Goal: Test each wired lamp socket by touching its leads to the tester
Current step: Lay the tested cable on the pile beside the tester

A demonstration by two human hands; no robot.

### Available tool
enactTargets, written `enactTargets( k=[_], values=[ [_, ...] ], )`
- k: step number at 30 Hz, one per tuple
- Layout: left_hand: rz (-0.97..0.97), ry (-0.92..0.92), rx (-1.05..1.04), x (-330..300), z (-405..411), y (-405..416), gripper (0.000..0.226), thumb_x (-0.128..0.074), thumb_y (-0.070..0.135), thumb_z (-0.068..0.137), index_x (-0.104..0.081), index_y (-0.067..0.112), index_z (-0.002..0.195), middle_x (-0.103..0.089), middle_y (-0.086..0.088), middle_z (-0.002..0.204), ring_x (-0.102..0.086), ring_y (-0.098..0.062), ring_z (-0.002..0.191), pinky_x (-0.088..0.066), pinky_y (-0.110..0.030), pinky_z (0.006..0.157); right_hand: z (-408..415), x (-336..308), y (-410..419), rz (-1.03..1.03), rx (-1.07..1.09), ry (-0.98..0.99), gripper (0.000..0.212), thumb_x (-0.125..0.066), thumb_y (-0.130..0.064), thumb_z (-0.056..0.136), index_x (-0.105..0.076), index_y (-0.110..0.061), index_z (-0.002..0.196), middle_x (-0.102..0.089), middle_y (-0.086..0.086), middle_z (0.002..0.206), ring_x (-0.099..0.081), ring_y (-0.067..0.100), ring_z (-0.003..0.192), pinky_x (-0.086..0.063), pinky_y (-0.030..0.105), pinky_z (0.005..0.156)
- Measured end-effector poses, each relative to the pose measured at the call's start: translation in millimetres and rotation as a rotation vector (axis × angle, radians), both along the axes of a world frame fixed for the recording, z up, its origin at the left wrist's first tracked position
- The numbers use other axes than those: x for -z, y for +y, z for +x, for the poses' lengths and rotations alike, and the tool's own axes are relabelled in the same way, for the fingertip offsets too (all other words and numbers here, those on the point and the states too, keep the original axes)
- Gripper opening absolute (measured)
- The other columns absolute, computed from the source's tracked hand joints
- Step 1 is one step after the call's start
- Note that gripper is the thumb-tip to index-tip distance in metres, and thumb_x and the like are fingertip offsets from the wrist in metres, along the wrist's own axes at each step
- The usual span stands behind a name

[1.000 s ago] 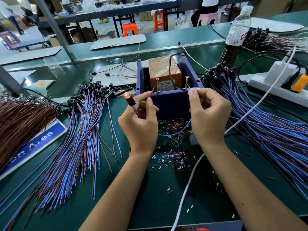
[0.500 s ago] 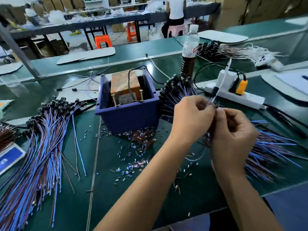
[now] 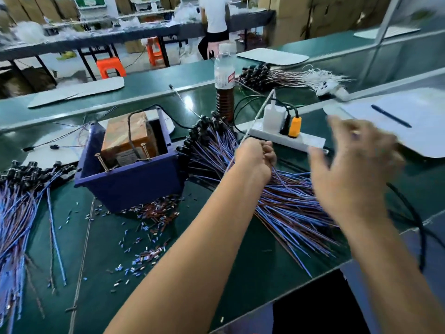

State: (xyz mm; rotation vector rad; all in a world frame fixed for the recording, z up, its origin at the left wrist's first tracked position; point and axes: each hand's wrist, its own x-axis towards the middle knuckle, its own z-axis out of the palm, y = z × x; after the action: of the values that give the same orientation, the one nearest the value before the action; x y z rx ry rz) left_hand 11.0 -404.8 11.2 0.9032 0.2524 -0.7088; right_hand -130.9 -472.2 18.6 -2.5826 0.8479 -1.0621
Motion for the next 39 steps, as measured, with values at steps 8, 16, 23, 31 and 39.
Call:
enactTargets(
  k=[8, 16, 23, 31, 39],
  values=[
    [-0.141, -0.1, -0.311, -17, 19, 33, 0.021, -0.038, -0.003, 0.106, -0.05, 0.001, 0.09, -0.053, -0.009, 0.072, -0.051, -0.009, 0.05, -0.042, -0.013, 0.041, 42, 8, 35, 0.14, -0.384, 0.178, 0.024, -0.058, -0.041, 0.104, -0.072, -0.024, 0.116, -0.077, 0.005, 0.093, -0.069, 0.033, 0.096, -0.047, 0.045, 0.094],
    [0.956, -0.768, -0.281, -2, 35, 74, 0.026, -0.067, 0.028, 0.098, -0.063, 0.009, 0.081, -0.07, -0.005, 0.079, -0.065, -0.023, 0.073, -0.053, -0.036, 0.07, 56, 20, 38, -0.062, -0.309, 0.338, 0.024, -0.059, -0.039, 0.105, -0.061, -0.016, 0.1, -0.072, 0.012, 0.09, -0.069, 0.038, 0.084, -0.043, 0.039, 0.069],
    [1.293, -1.083, 0.016, 0, 7, 109, 0.021, -0.065, 0.026, 0.094, -0.059, 0.011, 0.081, -0.068, -0.006, 0.075, -0.061, -0.025, 0.065, -0.049, -0.029, 0.059, 72, 41, 48, -0.255, -0.16, 0.433, 0.015, -0.066, -0.033, 0.098, -0.069, -0.018, 0.101, -0.067, 0.004, 0.102, -0.058, 0.029, 0.104, -0.046, 0.044, 0.086],
    [0.966, -1.486, -0.239, 18, -33, 217, 0.017, -0.067, 0.024, 0.099, -0.074, 0.02, 0.085, -0.068, 0.013, 0.067, -0.063, -0.008, 0.059, -0.049, -0.026, 0.056, 63, 23, 87, -0.153, -0.299, -0.034, 0.017, -0.072, -0.028, 0.093, -0.067, -0.015, 0.083, -0.061, 0.006, 0.084, -0.059, 0.032, 0.085, -0.044, 0.043, 0.077],
    [1.645, -1.088, -0.933, 35, 7, 356, 0.018, -0.061, 0.029, 0.093, -0.064, 0.014, 0.083, -0.063, -0.002, 0.077, -0.057, -0.029, 0.078, -0.031, -0.031, 0.064, 66, 12, 227, 0.01, -1.055, 0.374, 0.02, -0.07, -0.038, 0.096, -0.065, -0.023, 0.083, -0.066, -0.004, 0.076, -0.063, 0.022, 0.073, -0.053, 0.035, 0.066]
  ],
)
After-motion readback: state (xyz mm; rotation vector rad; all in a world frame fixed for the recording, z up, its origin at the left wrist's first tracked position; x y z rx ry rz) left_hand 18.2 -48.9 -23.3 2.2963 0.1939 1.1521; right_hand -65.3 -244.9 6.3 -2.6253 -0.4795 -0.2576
